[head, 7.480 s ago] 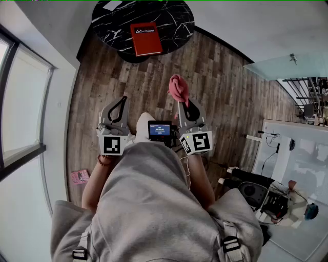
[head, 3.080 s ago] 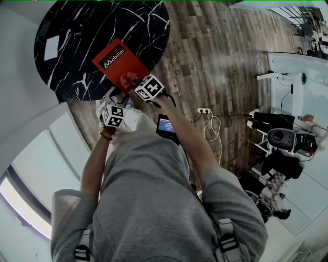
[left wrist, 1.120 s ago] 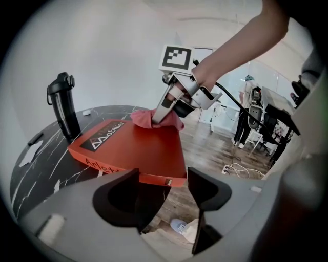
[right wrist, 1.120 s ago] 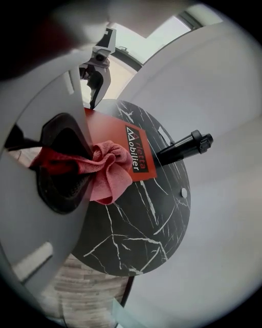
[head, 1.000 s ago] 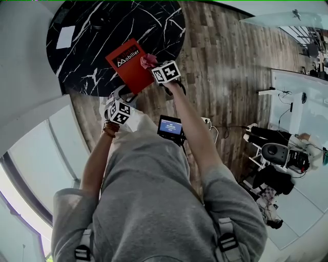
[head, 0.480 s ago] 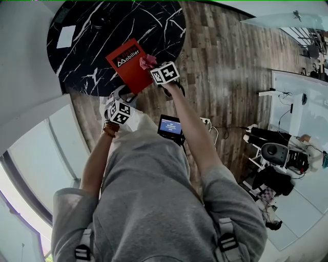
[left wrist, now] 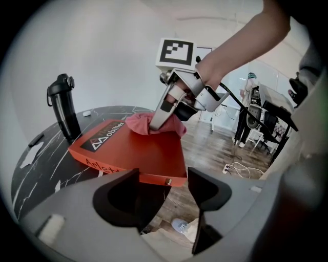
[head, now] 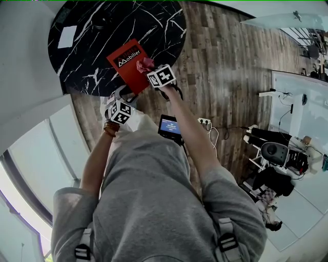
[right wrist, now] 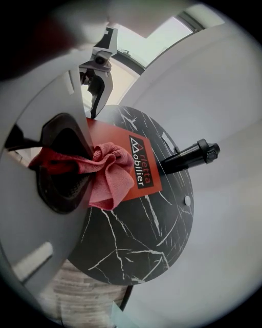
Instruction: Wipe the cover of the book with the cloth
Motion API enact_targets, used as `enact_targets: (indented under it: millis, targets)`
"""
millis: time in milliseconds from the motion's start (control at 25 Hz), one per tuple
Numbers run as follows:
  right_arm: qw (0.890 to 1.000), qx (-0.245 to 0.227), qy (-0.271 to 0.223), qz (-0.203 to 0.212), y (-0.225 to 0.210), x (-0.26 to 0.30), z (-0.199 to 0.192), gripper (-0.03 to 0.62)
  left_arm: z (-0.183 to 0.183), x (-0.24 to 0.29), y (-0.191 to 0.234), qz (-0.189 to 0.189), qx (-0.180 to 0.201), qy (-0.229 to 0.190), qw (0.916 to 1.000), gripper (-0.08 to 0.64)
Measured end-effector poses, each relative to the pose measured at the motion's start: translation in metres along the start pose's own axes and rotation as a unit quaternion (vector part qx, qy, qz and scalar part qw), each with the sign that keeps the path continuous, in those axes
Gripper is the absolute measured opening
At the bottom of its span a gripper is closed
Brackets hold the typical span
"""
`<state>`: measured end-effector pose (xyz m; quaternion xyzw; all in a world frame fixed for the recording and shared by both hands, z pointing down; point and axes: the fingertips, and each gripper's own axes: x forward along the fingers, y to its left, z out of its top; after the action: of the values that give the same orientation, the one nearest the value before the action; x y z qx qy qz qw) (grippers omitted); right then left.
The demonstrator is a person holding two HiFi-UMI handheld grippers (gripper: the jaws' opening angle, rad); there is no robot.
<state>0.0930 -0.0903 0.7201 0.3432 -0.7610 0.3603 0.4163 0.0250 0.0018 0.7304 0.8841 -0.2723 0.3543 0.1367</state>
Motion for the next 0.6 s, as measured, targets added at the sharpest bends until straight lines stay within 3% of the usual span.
enact_targets:
  millis: [600]
  targets:
    - [1.000,0.001,0.003,0.019,0.023,0.005,-0.002,0.057,0.002,-0.001,0.002,0.003,-0.004,0.001,1.0000,0.295]
